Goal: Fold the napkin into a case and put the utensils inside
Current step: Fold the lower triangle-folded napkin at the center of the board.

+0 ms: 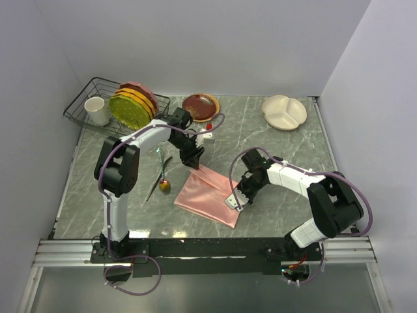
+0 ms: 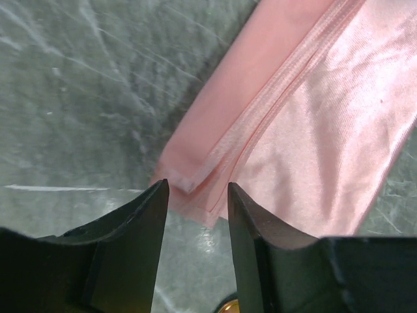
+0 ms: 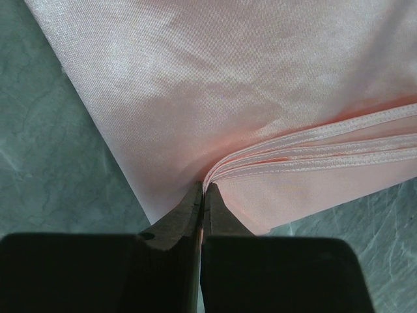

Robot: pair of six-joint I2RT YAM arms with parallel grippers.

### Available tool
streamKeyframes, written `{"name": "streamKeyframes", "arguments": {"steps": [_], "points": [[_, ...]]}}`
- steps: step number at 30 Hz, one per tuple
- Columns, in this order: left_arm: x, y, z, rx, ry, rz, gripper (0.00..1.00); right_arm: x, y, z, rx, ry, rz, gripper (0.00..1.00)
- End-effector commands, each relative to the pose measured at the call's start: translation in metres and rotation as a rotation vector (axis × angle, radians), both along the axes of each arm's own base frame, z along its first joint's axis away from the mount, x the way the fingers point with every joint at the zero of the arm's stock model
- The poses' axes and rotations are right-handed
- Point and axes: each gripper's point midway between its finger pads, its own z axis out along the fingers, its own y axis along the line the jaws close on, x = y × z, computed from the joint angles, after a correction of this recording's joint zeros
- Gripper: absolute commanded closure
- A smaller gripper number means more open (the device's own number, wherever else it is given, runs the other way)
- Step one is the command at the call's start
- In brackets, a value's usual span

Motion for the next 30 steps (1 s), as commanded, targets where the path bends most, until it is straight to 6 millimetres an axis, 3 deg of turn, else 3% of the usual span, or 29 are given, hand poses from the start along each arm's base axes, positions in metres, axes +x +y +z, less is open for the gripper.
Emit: {"name": "streamKeyframes", "arguments": {"steps": [1,11,17,23,30], "points": [[-0.004,-0.013,0.016,-0.038,-0.071,-0.055,0.51,-0.007,0.008,0.013,0.044,-0.180,0.350,1.00],[-0.004,-0.023,0.008,-0.034,0.003,0.059,0.54,-0.009,0.006,0.013,0.040,-0.179,0.354,0.99],[0.006,-0.021,0.003,-0.008,0.011,0.147,0.58,-0.012,0.005,0.014,0.041,-0.173,0.358,0.99],[0.017,-0.016,0.005,0.004,-0.004,0.230,0.51,-0.012,0.006,0.014,0.049,-0.175,0.369,0.99],[0.010,-0.016,0.001,0.014,0.051,0.243,0.55,-0.012,0.006,0.014,0.048,-0.172,0.370,0.99]]}}
